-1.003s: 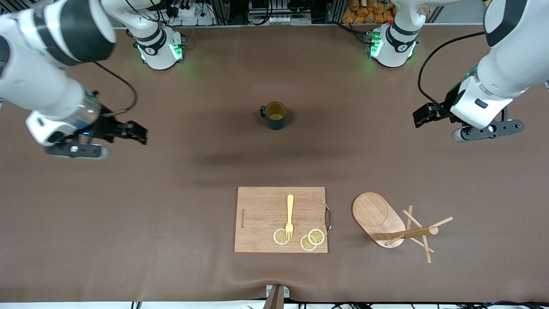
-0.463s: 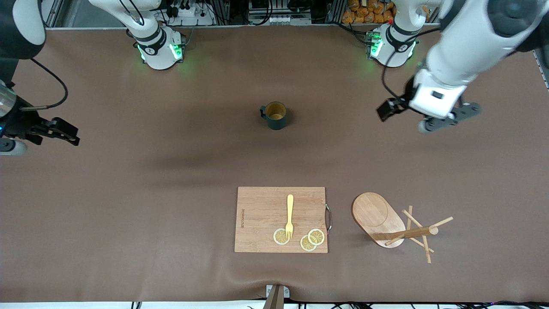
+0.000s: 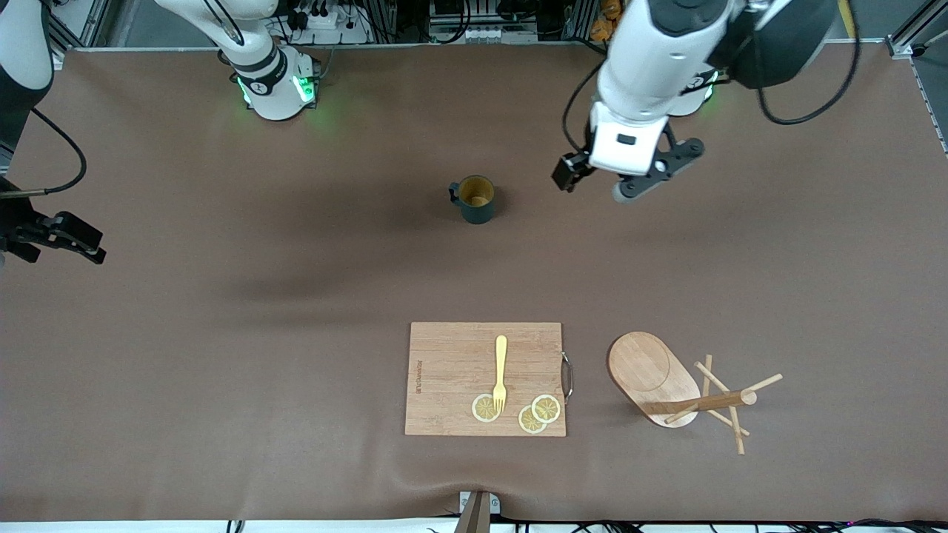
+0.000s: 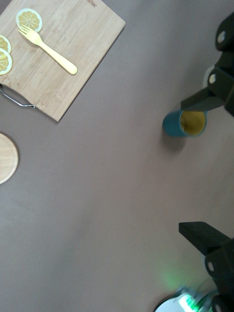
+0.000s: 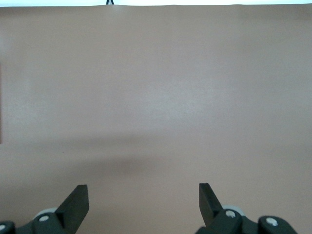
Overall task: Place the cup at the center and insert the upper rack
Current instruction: 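Move the left gripper over the teal mug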
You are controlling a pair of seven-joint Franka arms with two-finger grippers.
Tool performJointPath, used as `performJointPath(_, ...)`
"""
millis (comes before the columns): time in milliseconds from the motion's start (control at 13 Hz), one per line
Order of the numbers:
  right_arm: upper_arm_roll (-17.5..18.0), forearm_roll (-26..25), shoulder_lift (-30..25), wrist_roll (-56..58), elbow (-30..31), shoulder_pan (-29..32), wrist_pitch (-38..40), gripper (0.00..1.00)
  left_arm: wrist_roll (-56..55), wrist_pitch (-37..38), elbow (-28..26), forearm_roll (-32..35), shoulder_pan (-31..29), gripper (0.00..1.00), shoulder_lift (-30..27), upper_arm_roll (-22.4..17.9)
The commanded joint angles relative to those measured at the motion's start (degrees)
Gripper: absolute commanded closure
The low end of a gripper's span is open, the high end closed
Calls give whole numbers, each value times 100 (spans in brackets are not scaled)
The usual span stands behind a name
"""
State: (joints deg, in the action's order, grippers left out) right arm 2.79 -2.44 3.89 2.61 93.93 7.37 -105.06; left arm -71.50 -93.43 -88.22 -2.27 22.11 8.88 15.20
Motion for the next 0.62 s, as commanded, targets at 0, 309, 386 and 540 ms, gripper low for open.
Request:
performJointPath(0,134,-29,-125,46,318,169,-85,0,-837,53,437,313,521,0,456,-62)
performJointPath(309,134,-20,-116,38,415,283,64,0,-2356,53,858,1209,1601,0,1158,-88)
performJointPath(386,134,-20,-107,38,424,283,73,0,-2708,88,1007,1516,1873,0,1404,-88)
performJointPath(540,134,-20,-107,29,415,274,82,0,-3272,263,1202,2332,2409,0,1835,-97)
